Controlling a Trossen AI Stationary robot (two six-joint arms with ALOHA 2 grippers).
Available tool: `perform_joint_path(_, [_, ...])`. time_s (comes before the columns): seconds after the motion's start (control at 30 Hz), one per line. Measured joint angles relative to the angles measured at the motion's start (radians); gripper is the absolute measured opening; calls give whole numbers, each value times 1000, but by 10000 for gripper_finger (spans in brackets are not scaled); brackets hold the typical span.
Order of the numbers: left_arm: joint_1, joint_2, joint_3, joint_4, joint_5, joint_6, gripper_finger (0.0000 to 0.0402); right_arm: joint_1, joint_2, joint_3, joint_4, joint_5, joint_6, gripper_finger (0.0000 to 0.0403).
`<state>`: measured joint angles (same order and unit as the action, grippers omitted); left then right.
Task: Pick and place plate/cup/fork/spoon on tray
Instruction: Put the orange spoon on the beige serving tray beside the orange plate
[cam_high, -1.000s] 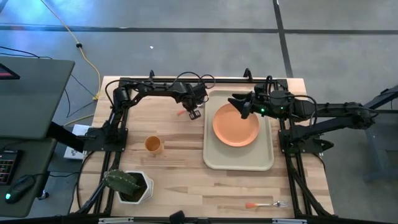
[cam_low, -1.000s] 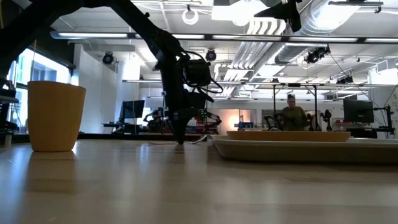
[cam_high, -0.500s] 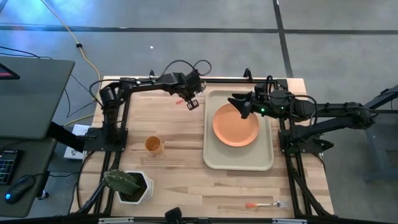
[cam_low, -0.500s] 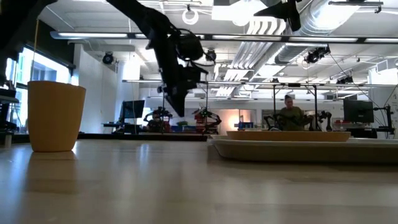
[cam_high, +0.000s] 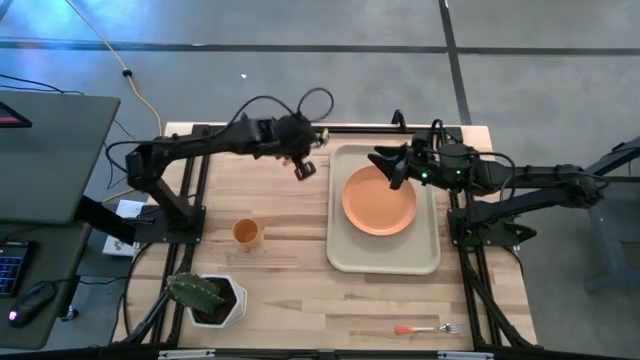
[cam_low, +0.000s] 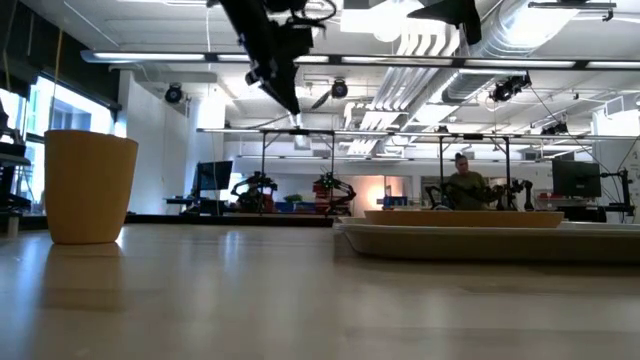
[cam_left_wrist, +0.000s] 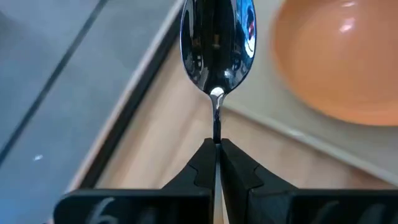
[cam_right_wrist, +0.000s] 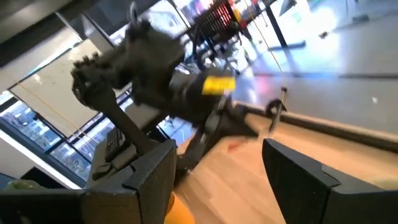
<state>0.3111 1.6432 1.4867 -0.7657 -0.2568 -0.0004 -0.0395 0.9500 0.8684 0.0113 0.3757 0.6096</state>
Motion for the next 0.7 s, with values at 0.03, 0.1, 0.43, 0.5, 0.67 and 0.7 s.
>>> perform_joint_path(0.03, [-22,-8,0,-10,1,-11,0,0,-3,0,23,1,-18,232])
perform_joint_path(0.1, [-67,-22,0,-1,5,-32,0,0,-19,0,53,1,-64,232])
perform_joint_path(0.43, [-226,-39,7,41,13,-87,0,0,-95,0,124,36,-192,232])
perform_joint_path(0.5, [-243,-39,7,72,17,-101,0,0,-107,0,128,45,-193,232])
perform_joint_path(0.67, [-308,-5,106,83,44,-134,0,0,-149,0,129,70,-224,232])
perform_joint_path(0.7, [-321,13,136,71,44,-134,0,0,-157,0,128,77,-230,232])
